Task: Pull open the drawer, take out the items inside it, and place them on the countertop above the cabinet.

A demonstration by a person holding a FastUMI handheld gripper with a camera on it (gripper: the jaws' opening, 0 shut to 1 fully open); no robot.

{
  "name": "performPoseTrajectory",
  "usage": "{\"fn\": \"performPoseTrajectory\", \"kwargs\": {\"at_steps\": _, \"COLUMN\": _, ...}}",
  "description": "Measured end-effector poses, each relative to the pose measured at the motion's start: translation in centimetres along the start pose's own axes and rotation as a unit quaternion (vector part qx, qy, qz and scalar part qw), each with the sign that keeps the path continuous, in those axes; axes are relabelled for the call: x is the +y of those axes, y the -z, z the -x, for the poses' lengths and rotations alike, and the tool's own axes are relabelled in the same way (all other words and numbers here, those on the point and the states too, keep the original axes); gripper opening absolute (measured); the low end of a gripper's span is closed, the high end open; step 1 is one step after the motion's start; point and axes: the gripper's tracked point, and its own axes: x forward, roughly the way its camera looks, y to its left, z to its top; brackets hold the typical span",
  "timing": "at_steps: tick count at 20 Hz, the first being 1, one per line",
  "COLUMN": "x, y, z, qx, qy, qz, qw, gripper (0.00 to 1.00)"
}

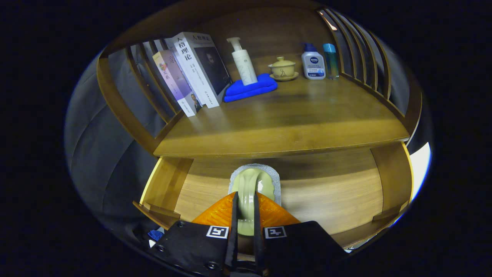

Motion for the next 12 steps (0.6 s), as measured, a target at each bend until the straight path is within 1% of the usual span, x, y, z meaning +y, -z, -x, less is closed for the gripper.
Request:
{"fn": "performPoseTrajectory", "kwargs": {"at_steps": 5, "x": 1.3, "y": -1.2, "z": 2.4, "qx": -0.022, "qy": -0.015, "qz": 0.0, "qw": 1.0, "gripper": 0.2}}
{"fn": "performPoseTrajectory", "kwargs": {"at_steps": 12, "x": 1.6, "y": -4.8, "z": 4.4, "qx": -0.059, "qy": -0.015, "qz": 0.001, "qw": 0.998, "gripper": 0.2}}
